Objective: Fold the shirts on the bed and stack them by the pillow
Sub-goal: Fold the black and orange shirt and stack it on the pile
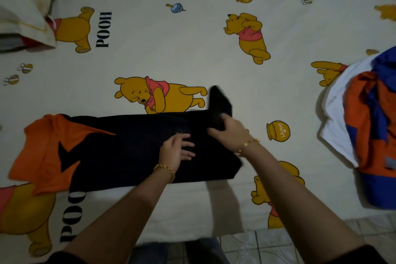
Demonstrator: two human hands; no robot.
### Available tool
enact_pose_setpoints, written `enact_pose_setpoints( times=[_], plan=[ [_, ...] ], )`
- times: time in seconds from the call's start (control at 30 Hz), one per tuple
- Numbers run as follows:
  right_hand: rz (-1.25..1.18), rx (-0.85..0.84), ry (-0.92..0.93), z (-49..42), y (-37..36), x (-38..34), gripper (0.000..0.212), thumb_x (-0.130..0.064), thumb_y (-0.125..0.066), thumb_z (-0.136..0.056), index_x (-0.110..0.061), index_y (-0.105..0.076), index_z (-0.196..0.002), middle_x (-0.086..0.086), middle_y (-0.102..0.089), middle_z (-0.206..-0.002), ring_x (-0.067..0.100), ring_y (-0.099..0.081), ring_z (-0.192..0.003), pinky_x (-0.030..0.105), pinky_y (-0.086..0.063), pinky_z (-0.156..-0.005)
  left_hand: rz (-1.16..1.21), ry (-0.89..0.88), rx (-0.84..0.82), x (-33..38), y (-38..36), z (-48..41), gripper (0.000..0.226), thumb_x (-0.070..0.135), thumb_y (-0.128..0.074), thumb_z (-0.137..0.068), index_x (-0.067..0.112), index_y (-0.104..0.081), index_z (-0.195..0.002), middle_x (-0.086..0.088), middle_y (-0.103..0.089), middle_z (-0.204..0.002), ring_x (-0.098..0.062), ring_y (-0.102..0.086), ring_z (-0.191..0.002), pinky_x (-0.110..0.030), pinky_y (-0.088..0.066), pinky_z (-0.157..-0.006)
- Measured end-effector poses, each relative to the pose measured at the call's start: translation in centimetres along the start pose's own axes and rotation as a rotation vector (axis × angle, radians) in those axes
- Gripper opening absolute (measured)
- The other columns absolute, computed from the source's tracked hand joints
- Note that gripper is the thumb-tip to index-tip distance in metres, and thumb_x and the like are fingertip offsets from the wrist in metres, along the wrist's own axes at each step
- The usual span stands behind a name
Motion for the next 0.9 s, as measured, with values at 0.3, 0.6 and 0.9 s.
enact_pose_setpoints(
  times=[0.3,0.6,0.9],
  plan=[
    [-0.078,0.31,-0.06,0.0,-0.8,2.1,0.021,-0.011,-0.051,-0.089,-0.011,-0.06,-0.108,0.009,-0.063,-0.102,0.023,-0.059,-0.089,0.029,-0.046,-0.077,-0.069,0.047,0.027,-1.1,2.0,-0.5,0.008,0.015,-0.065,-0.088,0.019,-0.067,-0.095,-0.004,-0.068,-0.1,-0.026,-0.063,-0.099,-0.047,-0.05,-0.093],
    [-0.266,0.068,-0.308,-0.7,-5.6,3.4,0.051,-0.042,-0.067,-0.083,-0.007,-0.052,-0.117,0.004,-0.055,-0.106,0.022,-0.053,-0.096,0.03,-0.042,-0.079,-0.171,-0.032,0.182,-0.5,8.5,-0.1,0.026,0.016,-0.068,-0.085,0.012,-0.061,-0.109,-0.003,-0.064,-0.108,-0.022,-0.062,-0.098,-0.036,-0.052,-0.088],
    [-0.504,-0.033,-0.015,0.5,-8.2,-3.6,0.03,-0.025,-0.068,-0.084,-0.016,-0.055,-0.109,0.004,-0.063,-0.108,0.021,-0.062,-0.098,0.038,-0.054,-0.087,-0.157,-0.149,0.067,3.0,7.5,2.3,0.018,0.034,-0.044,-0.098,0.024,-0.059,-0.099,0.001,-0.062,-0.093,-0.019,-0.061,-0.086,-0.029,-0.052,-0.07]
  ],
)
Point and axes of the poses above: each hand's wrist, its own z-axis away from the middle knuckle, its own y-axis out of the back of the hand, x = y × z, the point moved 7 cm from there along -z, towards the middle knuckle
